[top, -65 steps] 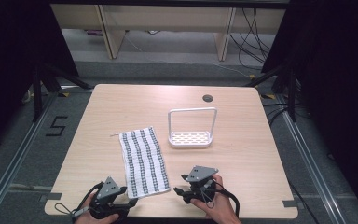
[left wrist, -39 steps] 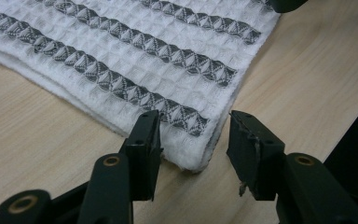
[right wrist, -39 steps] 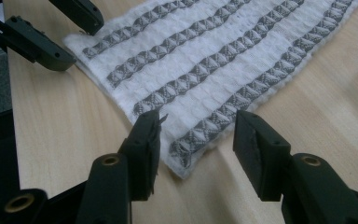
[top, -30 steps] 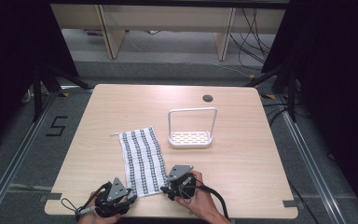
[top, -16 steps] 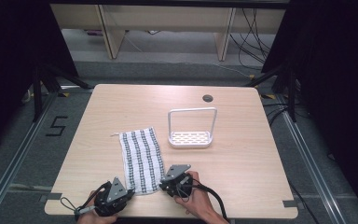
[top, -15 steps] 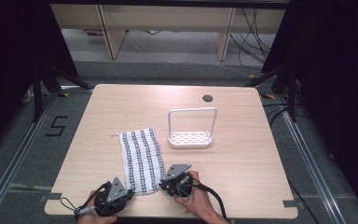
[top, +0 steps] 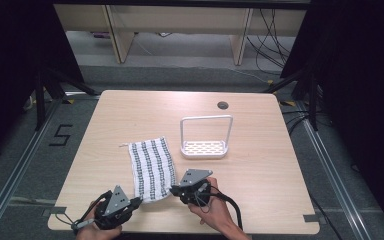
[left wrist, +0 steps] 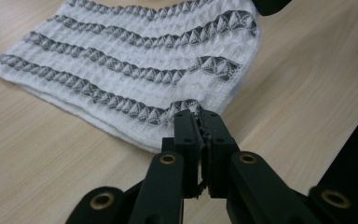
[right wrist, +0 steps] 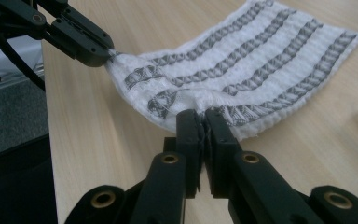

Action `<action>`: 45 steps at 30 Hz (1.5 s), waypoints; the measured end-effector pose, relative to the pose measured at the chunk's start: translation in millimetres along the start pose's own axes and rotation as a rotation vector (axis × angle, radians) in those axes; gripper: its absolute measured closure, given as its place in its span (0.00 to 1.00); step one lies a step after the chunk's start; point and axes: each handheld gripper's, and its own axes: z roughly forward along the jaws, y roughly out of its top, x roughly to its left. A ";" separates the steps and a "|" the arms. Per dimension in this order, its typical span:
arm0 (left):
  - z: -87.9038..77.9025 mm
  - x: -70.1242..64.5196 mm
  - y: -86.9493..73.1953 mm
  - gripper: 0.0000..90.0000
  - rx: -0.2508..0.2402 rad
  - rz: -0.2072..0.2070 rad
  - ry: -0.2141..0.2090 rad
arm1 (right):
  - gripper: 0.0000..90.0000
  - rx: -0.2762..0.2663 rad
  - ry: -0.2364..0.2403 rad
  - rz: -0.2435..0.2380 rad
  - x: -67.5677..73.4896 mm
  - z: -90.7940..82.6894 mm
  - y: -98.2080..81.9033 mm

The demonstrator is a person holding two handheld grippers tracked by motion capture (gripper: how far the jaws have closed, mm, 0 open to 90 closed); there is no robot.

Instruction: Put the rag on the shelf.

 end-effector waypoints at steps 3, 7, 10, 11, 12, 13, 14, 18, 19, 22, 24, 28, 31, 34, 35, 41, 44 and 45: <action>-8.5 1.9 6.5 0.95 -0.019 -0.016 -0.012 | 0.96 -0.026 -0.003 -0.014 -1.4 -5.9 7.6; -18.0 6.1 16.4 0.95 -0.049 -0.027 -0.023 | 0.96 -0.057 0.005 -0.013 -3.2 -13.8 17.0; -33.4 11.7 37.0 0.95 -0.089 -0.012 -0.031 | 0.96 -0.102 0.003 -0.015 -3.6 -27.1 33.6; -33.4 11.7 37.0 0.95 -0.089 -0.012 -0.031 | 0.96 -0.102 0.003 -0.015 -3.6 -27.1 33.6; -37.9 13.0 44.6 0.95 -0.106 -0.005 -0.034 | 0.97 -0.117 0.002 -0.028 -4.3 -30.9 38.6; -43.3 14.0 54.2 0.95 -0.139 -0.016 -0.045 | 0.97 -0.144 0.004 -0.031 -3.3 -39.8 48.6; -43.3 14.0 54.2 0.95 -0.139 -0.016 -0.045 | 0.97 -0.144 0.004 -0.031 -3.3 -39.8 48.6; -61.1 20.9 81.2 0.95 -0.195 -0.021 -0.088 | 0.97 -0.201 0.005 -0.032 -2.5 -59.2 68.8; -64.6 22.0 88.0 0.95 -0.205 -0.019 -0.100 | 0.97 -0.203 0.000 -0.029 -3.3 -64.6 73.7; -74.4 21.3 114.4 0.95 -0.229 0.001 -0.131 | 0.97 -0.232 -0.018 -0.031 -4.5 -83.6 93.0; -76.8 20.6 122.6 0.95 -0.230 0.014 -0.130 | 0.97 -0.239 -0.025 -0.042 -5.0 -85.7 95.1; -79.4 20.7 147.0 0.95 -0.241 0.041 -0.130 | 0.97 -0.274 -0.052 -0.054 -10.9 -112.1 108.2; -78.8 21.4 154.9 0.95 -0.252 0.035 -0.141 | 0.97 -0.279 -0.063 -0.044 -13.9 -122.6 109.5; -76.3 21.7 163.7 0.95 -0.259 0.030 -0.151 | 0.97 -0.285 -0.092 -0.032 -18.1 -136.6 109.5; -74.7 21.9 166.5 0.95 -0.260 0.032 -0.150 | 0.97 -0.300 -0.096 -0.027 -20.4 -141.5 108.9; -61.9 20.8 188.8 0.95 -0.265 0.036 -0.154 | 0.97 -0.329 -0.155 0.003 -29.5 -164.9 105.2; -57.9 20.4 198.2 0.95 -0.272 0.041 -0.153 | 0.97 -0.346 -0.179 -0.008 -33.6 -169.2 104.1; -56.1 20.8 203.8 0.95 -0.276 0.042 -0.150 | 0.97 -0.351 -0.180 0.019 -35.4 -171.9 102.9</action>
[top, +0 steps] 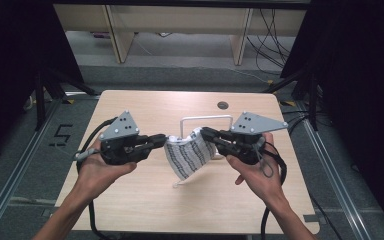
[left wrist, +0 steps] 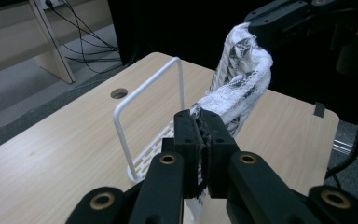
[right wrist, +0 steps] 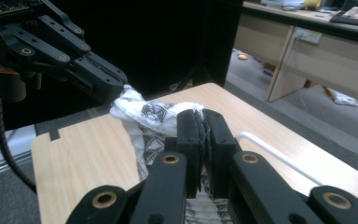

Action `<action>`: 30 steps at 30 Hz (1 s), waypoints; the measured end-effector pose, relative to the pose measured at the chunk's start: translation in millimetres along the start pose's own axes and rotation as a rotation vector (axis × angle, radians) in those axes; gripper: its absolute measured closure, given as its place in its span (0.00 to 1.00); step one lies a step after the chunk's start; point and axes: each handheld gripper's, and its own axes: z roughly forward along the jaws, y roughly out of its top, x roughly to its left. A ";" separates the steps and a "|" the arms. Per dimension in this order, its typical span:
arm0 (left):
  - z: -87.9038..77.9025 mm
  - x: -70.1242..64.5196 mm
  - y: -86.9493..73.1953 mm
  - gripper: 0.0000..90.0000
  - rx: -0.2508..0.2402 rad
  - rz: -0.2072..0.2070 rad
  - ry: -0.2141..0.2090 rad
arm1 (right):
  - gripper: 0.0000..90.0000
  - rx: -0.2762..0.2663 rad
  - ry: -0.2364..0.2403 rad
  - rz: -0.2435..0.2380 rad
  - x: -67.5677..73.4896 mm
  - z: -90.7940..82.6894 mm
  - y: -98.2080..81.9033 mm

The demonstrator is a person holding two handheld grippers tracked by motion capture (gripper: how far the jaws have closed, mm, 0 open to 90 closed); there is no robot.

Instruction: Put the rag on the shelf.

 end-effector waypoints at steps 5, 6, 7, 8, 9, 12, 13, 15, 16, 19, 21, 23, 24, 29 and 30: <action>8.3 3.4 13.9 0.95 -0.004 0.005 0.012 | 0.97 -0.024 -0.025 0.009 -9.1 -3.2 -0.2; 12.5 5.4 19.5 0.95 -0.004 0.006 0.017 | 0.97 -0.032 -0.035 0.026 -13.7 -4.0 -0.6; 14.7 6.4 22.1 0.95 -0.005 0.004 0.020 | 0.97 -0.032 -0.034 0.030 -15.2 -4.5 -0.5; 14.7 6.4 22.1 0.95 -0.005 0.004 0.020 | 0.97 -0.032 -0.034 0.030 -15.2 -4.5 -0.5; 17.5 7.8 25.2 0.95 -0.002 0.006 0.023 | 0.97 -0.036 -0.053 0.040 -19.4 -5.6 -0.3; 24.4 11.3 32.0 0.95 -0.002 0.001 0.029 | 0.97 -0.041 -0.061 0.037 -23.1 -6.3 0.0; 26.2 11.9 33.6 0.95 -0.004 -0.004 0.031 | 0.97 -0.043 -0.065 0.052 -25.8 -6.7 0.3; 30.7 14.9 38.2 0.95 -0.009 -0.007 0.036 | 0.97 -0.053 -0.080 0.049 -30.1 -7.1 1.0; 33.5 16.9 40.9 0.95 -0.014 -0.014 0.035 | 0.97 -0.052 -0.086 0.067 -31.3 -7.7 1.4; 39.1 20.3 46.1 0.95 -0.018 -0.026 0.034 | 0.97 -0.054 -0.100 0.070 -39.0 -7.8 3.7; 44.0 23.2 50.0 0.95 -0.021 -0.030 0.038 | 0.97 -0.050 -0.109 0.074 -43.7 -7.0 5.4; 48.9 25.5 52.9 0.95 -0.018 -0.034 0.041 | 0.97 -0.047 -0.120 0.074 -52.2 -3.8 6.7; 54.0 28.1 55.7 0.95 -0.015 -0.038 0.048 | 0.97 -0.045 -0.129 0.086 -54.5 -2.5 6.6; 67.7 35.6 61.7 0.95 -0.016 -0.056 0.056 | 0.97 -0.043 -0.154 0.117 -67.7 2.5 5.5; 67.7 35.6 61.7 0.95 -0.016 -0.056 0.056 | 0.97 -0.043 -0.154 0.117 -67.7 2.5 5.5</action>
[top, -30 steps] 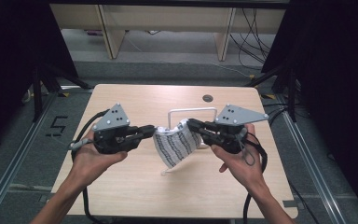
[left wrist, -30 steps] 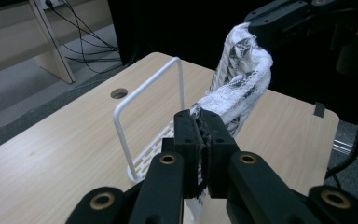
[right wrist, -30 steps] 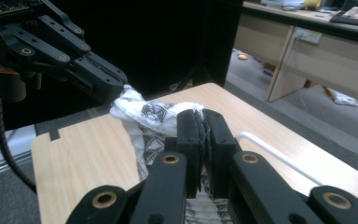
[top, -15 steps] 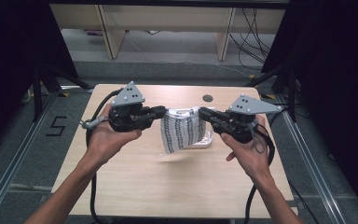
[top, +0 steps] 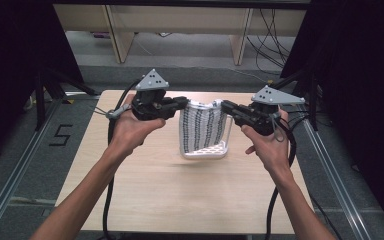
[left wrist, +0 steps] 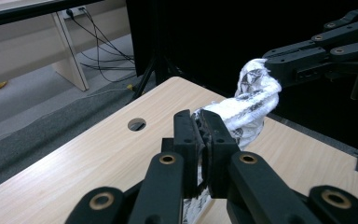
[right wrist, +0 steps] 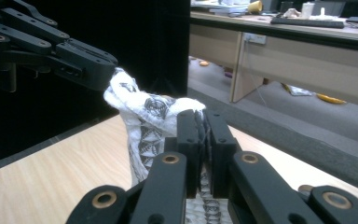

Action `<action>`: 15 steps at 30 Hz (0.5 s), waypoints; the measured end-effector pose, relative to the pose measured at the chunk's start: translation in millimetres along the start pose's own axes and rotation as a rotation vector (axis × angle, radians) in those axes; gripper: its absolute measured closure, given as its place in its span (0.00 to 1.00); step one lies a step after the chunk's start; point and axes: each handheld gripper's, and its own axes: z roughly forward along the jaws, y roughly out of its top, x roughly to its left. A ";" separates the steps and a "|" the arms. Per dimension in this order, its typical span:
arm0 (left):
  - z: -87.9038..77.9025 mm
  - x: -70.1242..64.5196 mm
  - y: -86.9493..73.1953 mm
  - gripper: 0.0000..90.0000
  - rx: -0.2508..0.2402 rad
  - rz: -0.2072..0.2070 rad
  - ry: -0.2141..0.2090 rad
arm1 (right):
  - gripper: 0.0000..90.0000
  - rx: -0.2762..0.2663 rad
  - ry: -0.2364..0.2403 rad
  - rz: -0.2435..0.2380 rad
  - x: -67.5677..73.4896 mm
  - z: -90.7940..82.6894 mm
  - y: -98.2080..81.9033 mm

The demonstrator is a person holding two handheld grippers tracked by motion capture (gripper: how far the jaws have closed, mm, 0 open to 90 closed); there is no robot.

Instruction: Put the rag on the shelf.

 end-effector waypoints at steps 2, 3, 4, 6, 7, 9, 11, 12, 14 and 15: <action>5.1 2.6 3.2 0.95 -0.003 -0.012 0.002 | 0.97 0.004 -0.001 0.007 -4.1 2.6 0.4; 8.4 4.2 6.0 0.95 -0.002 -0.015 0.003 | 0.97 0.002 -0.011 0.011 -8.5 5.3 1.8; 10.2 4.6 7.4 0.95 -0.003 -0.018 0.004 | 0.97 0.002 -0.011 0.011 -8.5 5.3 1.8; 15.0 6.3 11.0 0.95 -0.004 -0.020 0.011 | 0.97 -0.006 -0.027 0.002 -12.6 8.0 4.0; 17.8 7.3 13.0 0.95 -0.001 -0.024 0.016 | 0.97 -0.007 -0.029 0.000 -14.9 9.7 5.6; 22.0 9.2 15.5 0.95 0.002 -0.027 0.024 | 0.97 0.001 -0.031 0.011 -17.6 13.5 8.8; 26.0 12.3 18.6 0.95 0.003 -0.032 0.035 | 0.97 0.006 -0.045 0.006 -20.7 17.0 12.4; 27.8 14.3 20.0 0.95 0.000 -0.039 0.039 | 0.97 0.000 -0.046 0.001 -22.7 19.4 13.9; 31.1 18.6 22.7 0.95 -0.003 -0.055 0.049 | 0.97 0.005 -0.044 0.026 -25.1 22.9 16.8; 34.8 23.6 24.9 0.95 -0.004 -0.070 0.061 | 0.97 0.001 -0.058 0.024 -29.1 27.0 20.2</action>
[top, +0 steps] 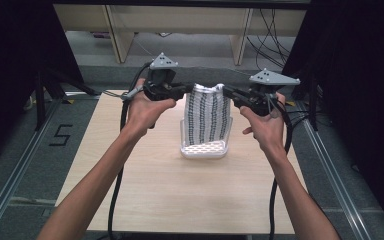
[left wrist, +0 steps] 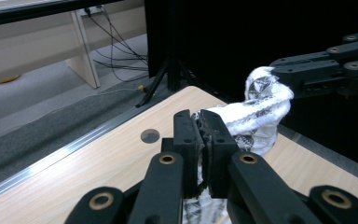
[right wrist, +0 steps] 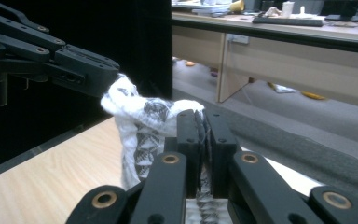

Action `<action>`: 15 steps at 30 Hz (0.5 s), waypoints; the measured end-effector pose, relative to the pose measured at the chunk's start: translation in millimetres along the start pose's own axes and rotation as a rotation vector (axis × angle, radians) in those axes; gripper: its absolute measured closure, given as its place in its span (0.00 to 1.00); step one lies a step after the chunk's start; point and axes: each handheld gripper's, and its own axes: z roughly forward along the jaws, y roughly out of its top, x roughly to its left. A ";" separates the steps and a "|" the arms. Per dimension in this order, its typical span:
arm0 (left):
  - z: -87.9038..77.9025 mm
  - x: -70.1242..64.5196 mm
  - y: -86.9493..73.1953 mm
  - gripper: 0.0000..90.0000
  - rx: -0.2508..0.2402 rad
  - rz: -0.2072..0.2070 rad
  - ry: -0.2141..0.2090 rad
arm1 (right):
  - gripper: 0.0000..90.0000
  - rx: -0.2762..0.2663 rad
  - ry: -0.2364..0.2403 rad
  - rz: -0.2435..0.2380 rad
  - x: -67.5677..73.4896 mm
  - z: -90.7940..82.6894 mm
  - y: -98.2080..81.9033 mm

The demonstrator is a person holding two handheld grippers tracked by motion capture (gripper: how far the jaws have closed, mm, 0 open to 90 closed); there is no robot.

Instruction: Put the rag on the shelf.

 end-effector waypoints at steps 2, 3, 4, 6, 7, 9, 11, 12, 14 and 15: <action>2.7 3.3 1.3 0.95 -0.002 -0.010 0.008 | 0.97 0.004 -0.006 0.005 -3.9 4.9 2.3; 4.6 5.3 2.1 0.95 -0.001 -0.016 0.013 | 0.97 0.004 -0.006 0.005 -3.9 4.9 2.3; 8.0 8.8 3.2 0.95 -0.002 -0.026 0.022 | 0.97 0.009 -0.007 0.013 -5.1 6.7 3.0; 13.3 14.3 4.4 0.94 -0.001 -0.042 0.036 | 0.97 0.019 -0.013 0.018 -8.9 12.9 4.0; 16.9 17.4 5.1 0.94 0.005 -0.046 0.046 | 0.97 0.025 -0.014 0.026 -10.8 15.9 4.4; 22.9 23.0 6.7 0.94 0.022 -0.049 0.062 | 0.97 0.030 -0.014 0.031 -14.3 23.5 5.0; 30.4 27.7 8.6 0.94 0.020 -0.073 0.068 | 0.97 0.038 -0.025 0.031 -17.8 30.3 5.7; 36.6 31.9 9.1 0.94 0.028 -0.090 0.073 | 0.96 0.053 -0.030 0.053 -21.1 38.2 5.6; 39.5 34.7 8.9 0.94 0.038 -0.091 0.077 | 0.96 0.054 -0.035 0.040 -24.0 41.2 5.4; 43.0 37.2 8.2 0.94 0.030 -0.109 0.085 | 0.96 0.067 -0.031 0.057 -25.7 45.3 5.0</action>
